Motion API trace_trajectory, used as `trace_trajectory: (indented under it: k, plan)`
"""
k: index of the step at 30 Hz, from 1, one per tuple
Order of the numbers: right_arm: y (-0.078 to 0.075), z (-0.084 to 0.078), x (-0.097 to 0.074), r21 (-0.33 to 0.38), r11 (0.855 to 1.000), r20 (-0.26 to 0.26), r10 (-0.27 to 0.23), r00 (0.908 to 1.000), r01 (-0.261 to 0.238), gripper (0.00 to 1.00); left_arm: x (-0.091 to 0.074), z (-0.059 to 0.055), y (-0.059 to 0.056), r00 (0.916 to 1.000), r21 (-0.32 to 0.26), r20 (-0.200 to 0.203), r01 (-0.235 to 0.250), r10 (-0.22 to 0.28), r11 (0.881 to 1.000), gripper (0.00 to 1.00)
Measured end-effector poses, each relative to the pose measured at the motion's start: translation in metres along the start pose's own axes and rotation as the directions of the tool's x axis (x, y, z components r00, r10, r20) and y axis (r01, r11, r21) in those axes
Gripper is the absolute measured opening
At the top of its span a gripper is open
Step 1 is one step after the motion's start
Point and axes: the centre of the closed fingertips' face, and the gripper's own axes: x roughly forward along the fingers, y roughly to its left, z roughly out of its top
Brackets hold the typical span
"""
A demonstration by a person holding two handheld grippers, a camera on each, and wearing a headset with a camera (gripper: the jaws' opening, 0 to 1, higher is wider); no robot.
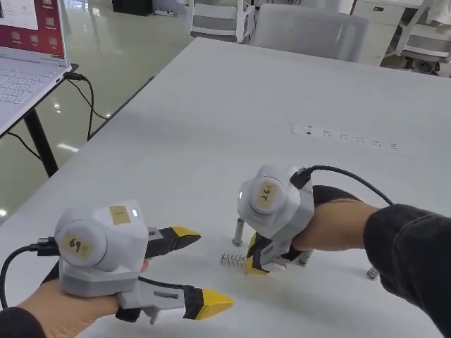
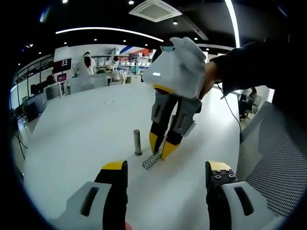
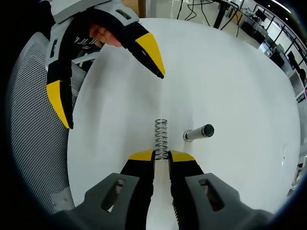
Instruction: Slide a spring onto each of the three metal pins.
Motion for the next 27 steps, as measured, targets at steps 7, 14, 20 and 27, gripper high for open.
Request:
trace_trajectory:
  k: [7, 14, 20, 27]
  plan:
    - [0.000, -0.001, -0.001, 0.005, 1.000, -0.001, -0.005, 1.0000, 0.005, 0.13, 0.001, 0.000, -0.001, 1.0000, 0.003, -0.003, 0.005, -0.005, 1.000, 0.64]
    - [0.002, -0.006, -0.007, 0.014, 1.000, -0.006, 0.003, 1.0000, -0.003, 0.13, 0.002, 0.002, -0.003, 0.9999, 0.009, -0.007, 0.011, -0.011, 1.000, 0.63]
    - [0.005, -0.006, -0.013, 0.009, 1.000, -0.006, -0.002, 1.0000, 0.002, 0.13, 0.004, 0.004, -0.006, 0.9998, 0.020, -0.010, 0.020, -0.020, 1.000, 0.63]
    - [0.010, -0.009, -0.025, -0.002, 1.000, -0.008, -0.007, 0.9999, 0.007, 0.13, 0.006, 0.004, -0.007, 0.9995, 0.032, -0.016, 0.030, -0.029, 0.999, 0.61]
